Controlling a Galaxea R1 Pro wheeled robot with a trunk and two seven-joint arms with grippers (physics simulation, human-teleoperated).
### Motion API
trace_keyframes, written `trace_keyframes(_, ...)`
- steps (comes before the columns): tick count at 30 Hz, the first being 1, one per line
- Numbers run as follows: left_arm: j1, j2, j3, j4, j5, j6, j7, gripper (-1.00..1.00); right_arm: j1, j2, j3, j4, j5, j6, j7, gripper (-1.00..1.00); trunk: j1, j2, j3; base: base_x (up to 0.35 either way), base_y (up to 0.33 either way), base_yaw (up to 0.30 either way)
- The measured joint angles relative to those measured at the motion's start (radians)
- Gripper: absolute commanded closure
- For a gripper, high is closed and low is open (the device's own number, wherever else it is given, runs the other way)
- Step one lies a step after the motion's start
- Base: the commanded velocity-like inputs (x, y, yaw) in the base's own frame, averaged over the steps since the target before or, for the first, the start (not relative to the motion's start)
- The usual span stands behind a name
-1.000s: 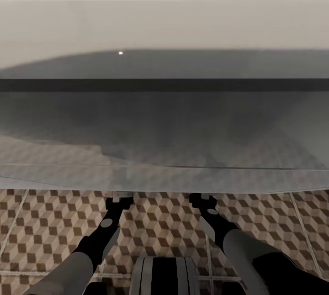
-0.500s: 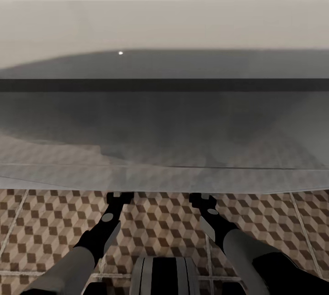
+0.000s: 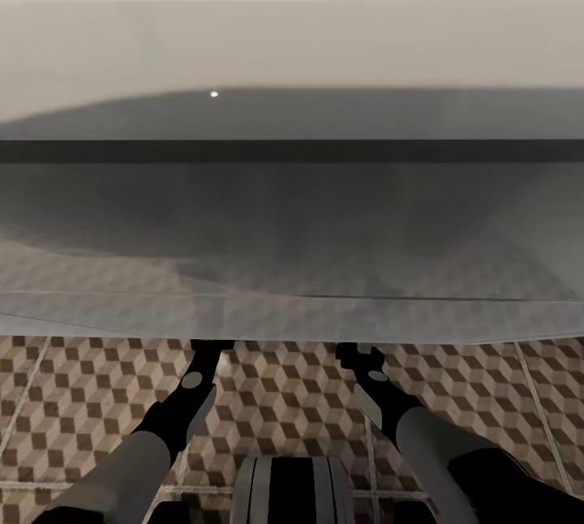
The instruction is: Take the four mousetraps from the cabinet in the bathroom and place them on the bathroom floor. Make sure all four end up on the same floor surface, and ensure that at least two of them are either under or directly next to the same bathroom sink.
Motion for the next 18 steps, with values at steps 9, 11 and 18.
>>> trace_keyframes(9, -0.007, -0.001, -0.001, 0.015, 0.0, -0.002, -0.001, 1.0, 0.0, 0.001, 0.0, 0.0, 0.0, -0.002, 0.0, -1.0, 0.0, 0.0, 0.0, 0.0, 0.0, 0.0)
trace_keyframes(11, -0.008, -0.001, -0.001, 0.017, -0.001, -0.002, -0.001, 1.0, 0.0, 0.001, 0.0, 0.0, 0.0, -0.002, 0.0, -1.0, 0.0, 0.0, 0.0, 0.0, 0.0, 0.0)
trace_keyframes(18, -0.02, -0.004, -0.003, 0.038, -0.001, -0.002, -0.002, 1.0, 0.0, 0.002, 0.0, 0.0, 0.0, -0.003, 0.0, -1.0, 0.0, 0.0, 0.0, 0.0, 0.0, 0.0)
